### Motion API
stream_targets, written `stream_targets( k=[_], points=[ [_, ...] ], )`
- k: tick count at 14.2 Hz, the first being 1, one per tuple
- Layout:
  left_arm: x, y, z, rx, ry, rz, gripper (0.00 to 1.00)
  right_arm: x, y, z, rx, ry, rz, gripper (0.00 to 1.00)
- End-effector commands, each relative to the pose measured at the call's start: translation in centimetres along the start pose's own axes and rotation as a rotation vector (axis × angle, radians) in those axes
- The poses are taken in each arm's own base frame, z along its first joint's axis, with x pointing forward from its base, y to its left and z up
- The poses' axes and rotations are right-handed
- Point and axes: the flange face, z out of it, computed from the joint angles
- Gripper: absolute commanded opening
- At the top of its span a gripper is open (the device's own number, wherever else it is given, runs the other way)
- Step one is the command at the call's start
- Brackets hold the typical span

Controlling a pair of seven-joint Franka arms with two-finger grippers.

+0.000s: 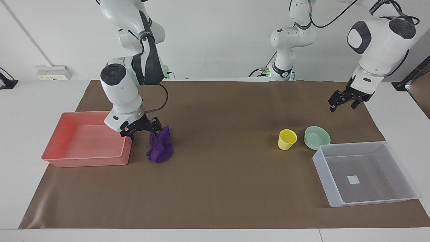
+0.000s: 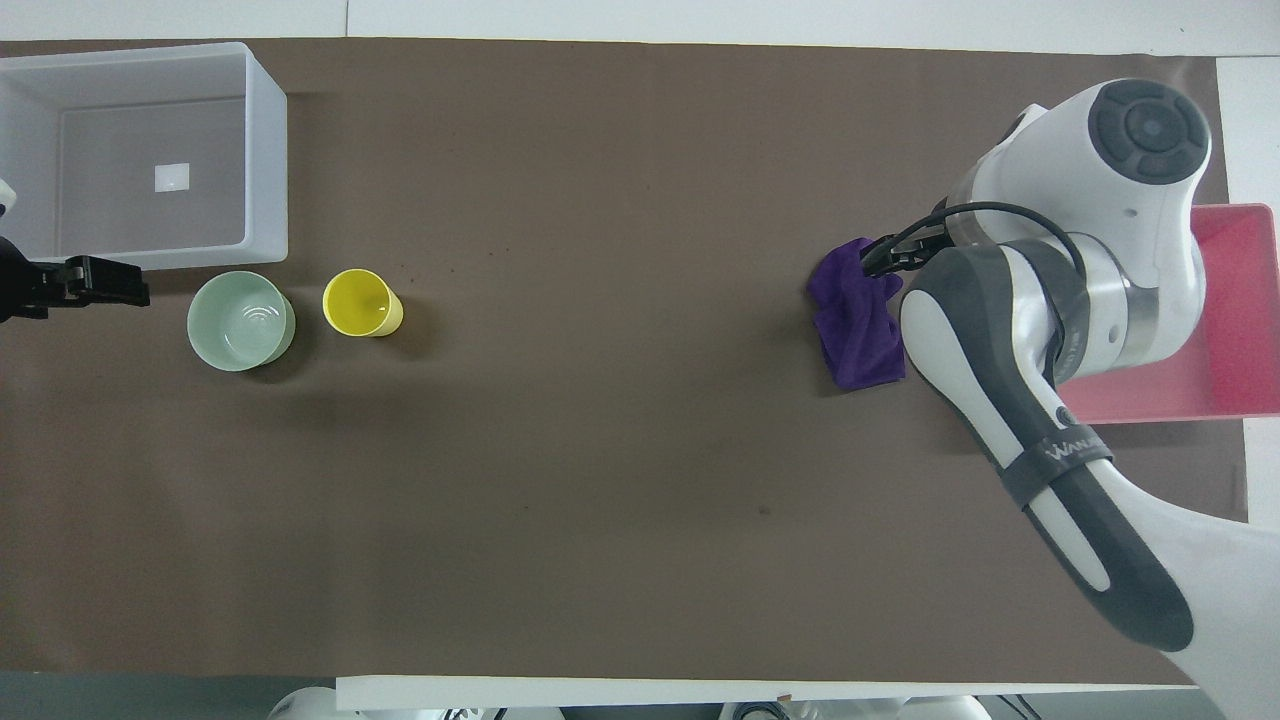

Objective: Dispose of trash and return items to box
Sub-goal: 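Grasp the purple cloth with the right gripper while the left gripper grasps the green cup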

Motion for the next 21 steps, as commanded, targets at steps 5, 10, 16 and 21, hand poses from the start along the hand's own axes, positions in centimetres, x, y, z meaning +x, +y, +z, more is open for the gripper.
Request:
stream_targets(
  k=[5,10,16,21],
  points=[
    [-3.0,-1.7,12.5,-0.004,-0.040,-0.030,1.00,-0.1,-2.0,7.2,0.004,0.028,0.014,0.98],
    [-1.6,-1.7,18.1,-0.015,0.005,-0.066,0.20,-0.4,-2.3,8.5,0.002,-0.006,0.014,0.18],
    [-0.3,-1.2,15.7,-0.010,-0.060,-0.055,0.00,0.2,-0.4,2.6,0.007,0.001,0.036,0.00],
    [4.2,-1.7,0.9,-0.001,-0.067,-0.064,0.00,-1.0,2.5,-6.8,0.013,-0.007,0.078,0.00]
  ],
)
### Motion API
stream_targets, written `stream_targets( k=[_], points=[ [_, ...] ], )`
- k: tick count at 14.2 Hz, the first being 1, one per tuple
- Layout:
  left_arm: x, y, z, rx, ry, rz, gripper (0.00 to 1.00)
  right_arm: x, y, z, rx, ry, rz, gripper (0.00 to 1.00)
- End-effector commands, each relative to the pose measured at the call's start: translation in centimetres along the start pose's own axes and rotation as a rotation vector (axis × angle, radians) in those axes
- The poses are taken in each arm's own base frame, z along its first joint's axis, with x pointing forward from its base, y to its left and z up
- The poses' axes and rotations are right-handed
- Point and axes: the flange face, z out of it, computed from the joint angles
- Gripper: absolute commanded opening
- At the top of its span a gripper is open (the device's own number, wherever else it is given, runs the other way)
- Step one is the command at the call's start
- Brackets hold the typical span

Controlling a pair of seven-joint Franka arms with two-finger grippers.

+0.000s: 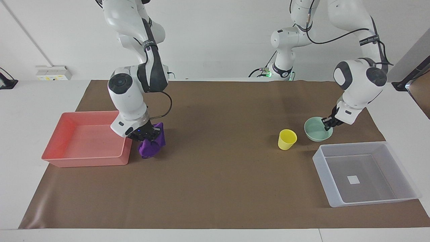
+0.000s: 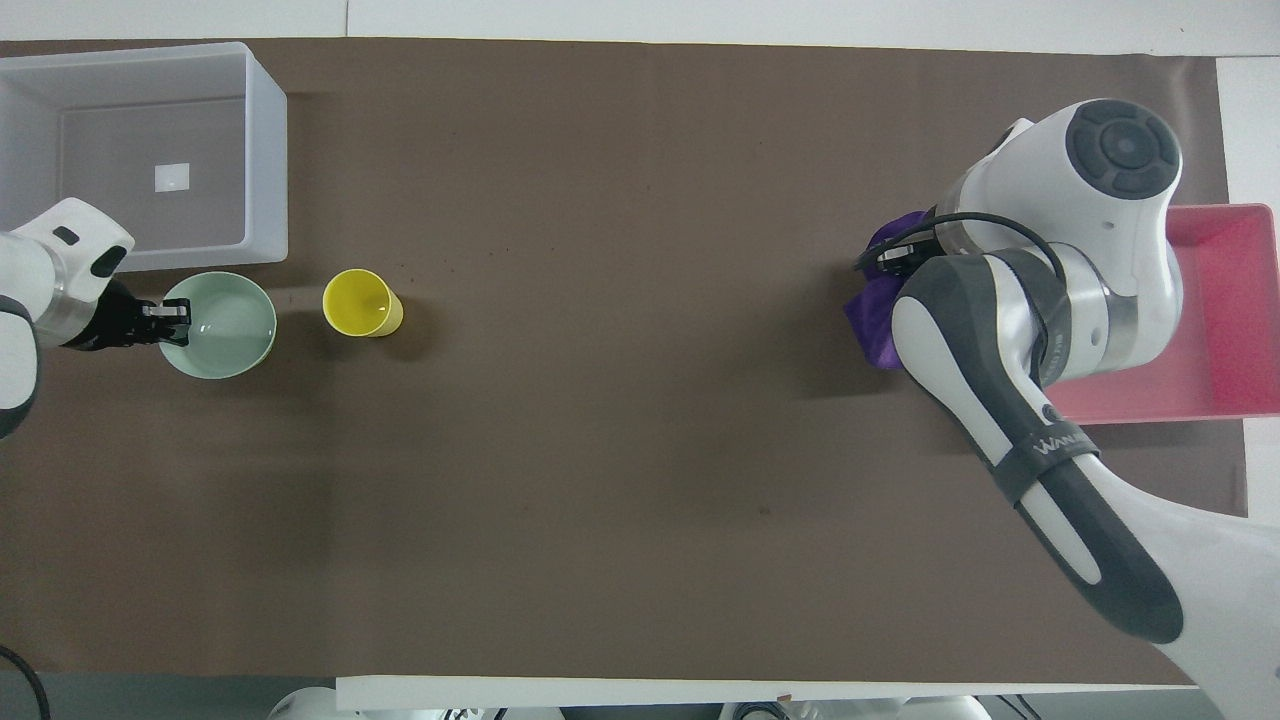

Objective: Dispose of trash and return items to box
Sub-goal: 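Drop the cloth in the pink box while the left gripper places the cup, then release the green cup in the white box and reach for the yellow cup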

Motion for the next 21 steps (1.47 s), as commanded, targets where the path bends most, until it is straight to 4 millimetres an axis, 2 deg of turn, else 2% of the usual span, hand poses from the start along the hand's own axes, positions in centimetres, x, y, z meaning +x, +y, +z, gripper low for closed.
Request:
stream_targets(
  k=[1,2,3,4,5,7,8,10,11,12,13,14,16,17,18,19,20,21],
  points=[
    [5.2,-0.5,-6.9,-0.009,0.037,-0.029,0.00,-1.5,2.9,-5.5,0.006,-0.003,0.046,0.00],
    [7.8,-0.9,-8.5,-0.016,0.072,-0.037,0.00,-2.2,4.1,-7.2,0.003,0.008,0.047,0.00],
    [10.1,-1.4,-8.0,-0.027,0.084,-0.048,0.00,-2.9,5.5,-8.8,0.001,0.019,0.052,0.00],
    [12.1,-2.9,-5.8,-0.053,0.080,-0.082,0.00,-3.8,7.4,-10.1,0.001,0.019,0.059,0.00],
    [13.6,-5.3,-4.2,-0.083,0.119,-0.130,0.00,-4.6,9.5,-11.0,0.001,0.020,0.053,0.00],
    [15.7,-6.1,-0.7,-0.114,0.179,-0.160,0.00,-5.8,14.3,-11.5,0.000,0.016,0.016,0.00],
    [16.7,-6.2,2.2,-0.112,0.191,-0.166,0.00,-6.7,17.0,-11.0,-0.001,0.010,0.005,0.00],
    [16.6,-6.0,8.5,-0.108,0.215,-0.177,0.00,-8.4,19.3,-9.7,0.005,-0.006,0.004,0.00],
    [16.2,-6.0,10.2,-0.103,0.257,-0.181,0.02,-9.0,20.4,-8.5,0.007,-0.012,0.026,0.00],
    [16.0,-5.8,10.4,-0.102,0.281,-0.180,0.37,-9.2,20.7,-7.2,0.006,-0.013,0.034,0.01],
    [16.1,-5.9,10.3,-0.103,0.288,-0.185,0.91,-9.2,20.9,-5.6,0.008,-0.019,0.037,0.01],
    [16.2,-5.8,10.0,-0.106,0.288,-0.203,0.97,-9.0,20.9,-4.0,0.005,-0.015,0.035,0.01],
    [16.2,-6.3,9.4,-0.105,0.296,-0.219,1.00,-8.7,21.0,-0.9,-0.003,-0.002,0.037,0.04],
    [16.0,-6.4,8.1,-0.104,0.306,-0.217,1.00,-8.3,21.1,0.6,-0.003,-0.008,0.035,0.05],
    [15.5,-5.7,5.4,-0.106,0.311,-0.206,1.00,-8.0,21.0,1.9,-0.002,-0.017,0.031,0.11],
    [14.9,-5.3,3.2,-0.101,0.305,-0.195,1.00,-7.8,20.6,2.2,-0.004,-0.015,0.025,0.16],
    [13.9,-4.0,-0.2,-0.104,0.296,-0.174,1.00,-7.7,20.4,2.3,-0.003,-0.016,0.020,0.26],
    [12.9,-2.6,-2.3,-0.107,0.274,-0.159,1.00,-7.7,20.3,2.3,-0.003,-0.017,0.018,0.39]
  ],
)
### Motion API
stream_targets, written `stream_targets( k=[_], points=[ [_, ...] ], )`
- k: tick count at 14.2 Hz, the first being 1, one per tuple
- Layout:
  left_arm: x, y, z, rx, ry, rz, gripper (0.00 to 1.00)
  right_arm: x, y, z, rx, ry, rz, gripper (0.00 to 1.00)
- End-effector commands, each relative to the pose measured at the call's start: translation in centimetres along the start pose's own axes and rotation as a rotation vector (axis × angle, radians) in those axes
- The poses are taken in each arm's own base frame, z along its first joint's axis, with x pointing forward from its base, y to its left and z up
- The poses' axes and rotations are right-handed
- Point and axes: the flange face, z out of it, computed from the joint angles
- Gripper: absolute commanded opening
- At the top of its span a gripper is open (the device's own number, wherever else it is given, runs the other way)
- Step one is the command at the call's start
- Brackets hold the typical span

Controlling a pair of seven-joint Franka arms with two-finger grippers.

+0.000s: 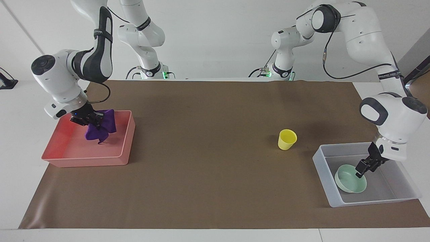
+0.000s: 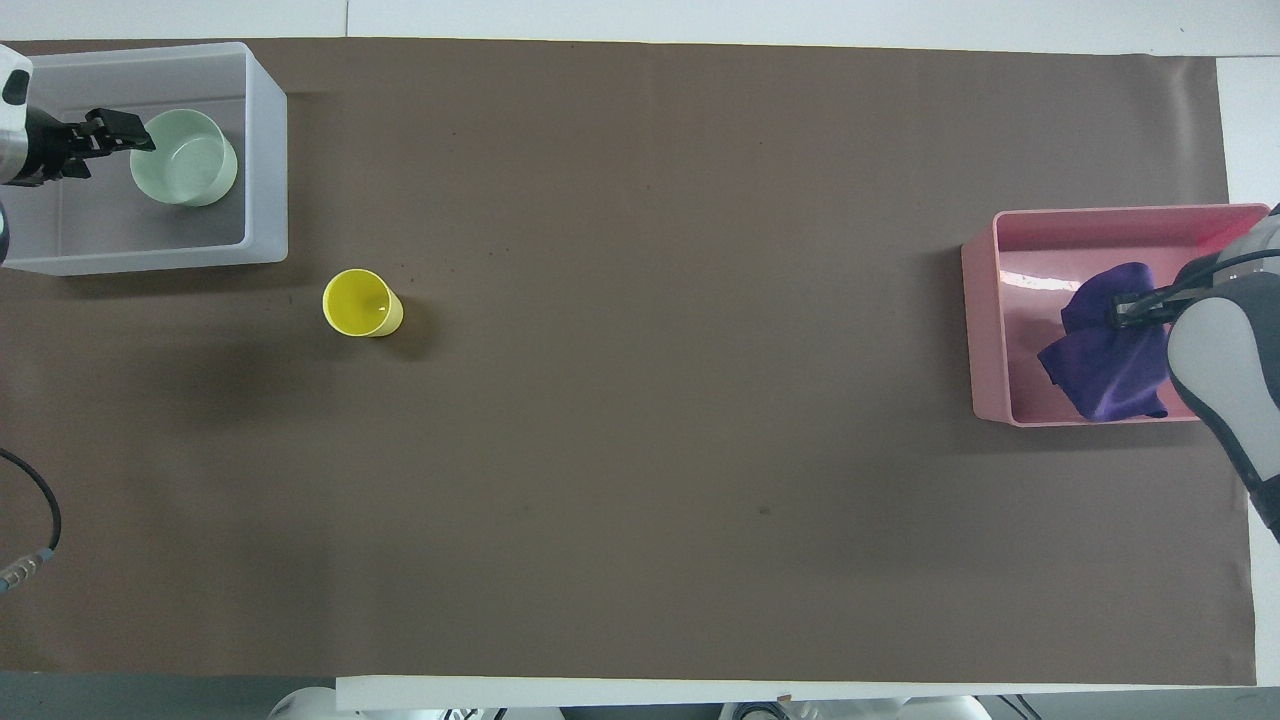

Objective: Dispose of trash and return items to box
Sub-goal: 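Release the green cup in the white box and reach for the yellow cup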

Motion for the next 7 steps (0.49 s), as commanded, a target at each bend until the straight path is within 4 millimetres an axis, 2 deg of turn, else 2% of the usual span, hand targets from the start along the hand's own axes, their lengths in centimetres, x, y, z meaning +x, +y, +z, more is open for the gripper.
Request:
stream_targets(
  k=[1,2,3,4,5,6,7],
  points=[
    [-1.8,3.1,-7.0,-0.008,-0.045,-0.015,1.00,0.1,-0.6,-0.4,-0.007,0.010,-0.018,0.53],
    [-3.1,4.6,-8.9,-0.009,-0.074,-0.040,1.00,0.3,-1.0,-0.6,-0.005,0.004,-0.018,0.80],
    [-5.9,8.5,-8.9,0.003,-0.154,-0.007,1.00,0.5,-0.9,-1.2,-0.004,0.009,-0.011,0.95],
    [-8.3,12.7,-9.2,0.014,-0.200,0.025,1.00,0.7,-1.2,-1.9,0.008,0.003,-0.010,1.00],
    [-10.2,15.1,-9.1,0.056,-0.225,0.012,1.00,1.1,-1.8,-3.2,0.016,-0.008,-0.010,1.00],
    [-12.8,16.9,-8.2,0.070,-0.246,-0.013,1.00,1.2,-2.9,-4.3,0.022,-0.021,0.002,1.00],
    [-15.1,17.4,-7.2,0.055,-0.212,-0.013,1.00,1.6,-4.4,-5.9,0.023,-0.022,0.034,1.00]
  ],
)
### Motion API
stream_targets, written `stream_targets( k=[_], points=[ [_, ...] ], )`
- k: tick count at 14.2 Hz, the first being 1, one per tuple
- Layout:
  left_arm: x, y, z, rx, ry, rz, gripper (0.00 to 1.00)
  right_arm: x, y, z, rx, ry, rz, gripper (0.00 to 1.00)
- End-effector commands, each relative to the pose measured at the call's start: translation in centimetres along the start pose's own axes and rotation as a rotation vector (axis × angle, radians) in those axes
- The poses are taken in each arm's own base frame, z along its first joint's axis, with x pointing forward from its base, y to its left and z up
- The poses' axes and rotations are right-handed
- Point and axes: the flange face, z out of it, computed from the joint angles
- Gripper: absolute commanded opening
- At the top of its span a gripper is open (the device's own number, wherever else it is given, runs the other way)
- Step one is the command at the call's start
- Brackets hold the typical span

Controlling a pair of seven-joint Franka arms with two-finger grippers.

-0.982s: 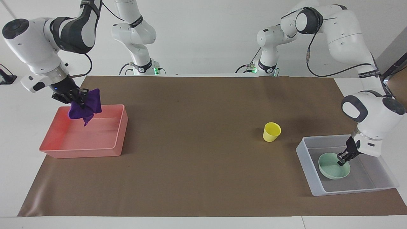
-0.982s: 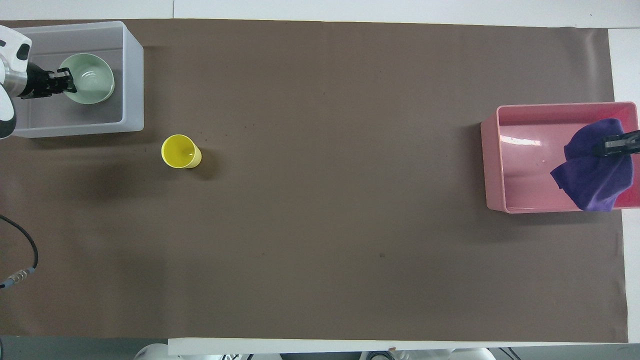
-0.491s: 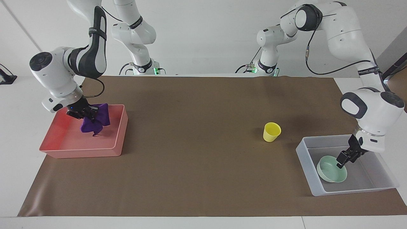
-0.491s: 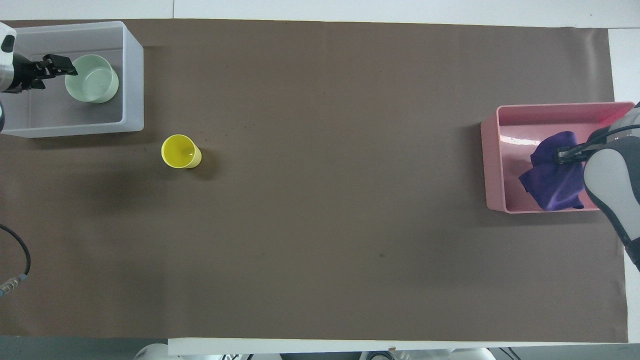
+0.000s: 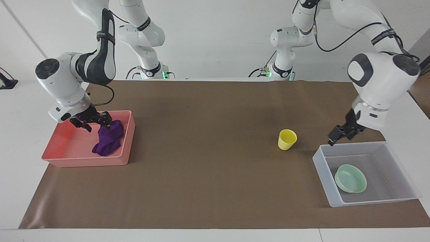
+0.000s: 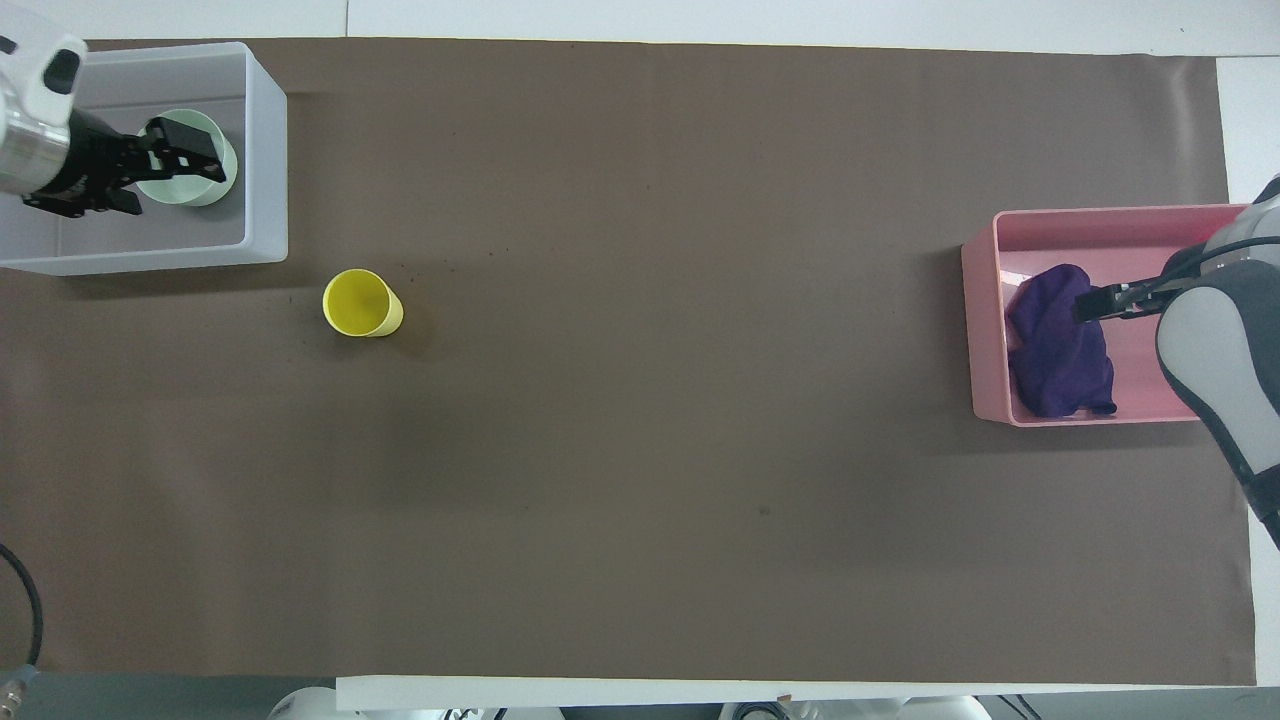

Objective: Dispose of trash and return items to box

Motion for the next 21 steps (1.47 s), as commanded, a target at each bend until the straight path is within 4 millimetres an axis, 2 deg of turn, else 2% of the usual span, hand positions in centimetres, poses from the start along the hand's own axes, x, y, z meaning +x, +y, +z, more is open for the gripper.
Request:
stream_targets(
  k=[1,2,4,7,8,10,11,14,16,17,20,21],
  points=[
    [-5.8,0.1,5.0,0.005,0.043,-0.014,1.00,0.6,-3.8,-4.3,0.009,-0.004,0.071,1.00],
    [-7.3,0.2,6.8,-0.003,0.061,0.001,0.99,0.9,-5.1,-5.1,0.009,-0.010,0.076,1.00],
    [-8.7,-0.3,9.5,0.006,0.042,0.003,0.99,1.3,-7.9,-7.4,0.009,-0.028,0.086,1.00],
    [-9.4,-0.7,10.3,0.017,0.022,0.016,0.99,1.4,-9.9,-12.1,0.006,-0.049,0.090,1.00],
    [-9.4,-0.9,10.5,0.018,0.021,0.011,0.94,1.1,-10.0,-13.5,0.004,-0.061,0.087,1.00],
    [-10.2,-1.3,11.3,0.027,0.006,-0.003,0.17,0.0,-9.9,-16.7,-0.007,-0.097,0.089,1.00],
    [-10.0,-1.8,11.1,0.027,0.007,-0.015,0.02,-0.6,-10.0,-17.9,-0.007,-0.117,0.089,1.00],
    [-9.4,-3.2,11.1,0.030,0.006,-0.023,0.00,-3.4,-9.8,-20.5,-0.013,-0.120,0.098,1.00],
    [-8.9,-2.6,10.4,0.033,-0.003,-0.010,0.00,-5.2,-10.1,-20.4,-0.014,-0.166,0.096,1.00],
    [-8.2,-1.7,9.2,0.037,-0.015,-0.013,0.00,-5.5,-10.1,-20.0,-0.014,-0.177,0.096,1.00],
    [-5.6,-0.3,1.7,0.051,-0.050,-0.025,0.01,-6.3,-10.0,-19.5,-0.003,-0.203,0.008,1.00],
    [-4.6,-1.0,-0.5,0.058,-0.056,-0.044,0.03,-6.3,-9.8,-19.5,0.000,-0.202,-0.012,1.00]
  ],
)
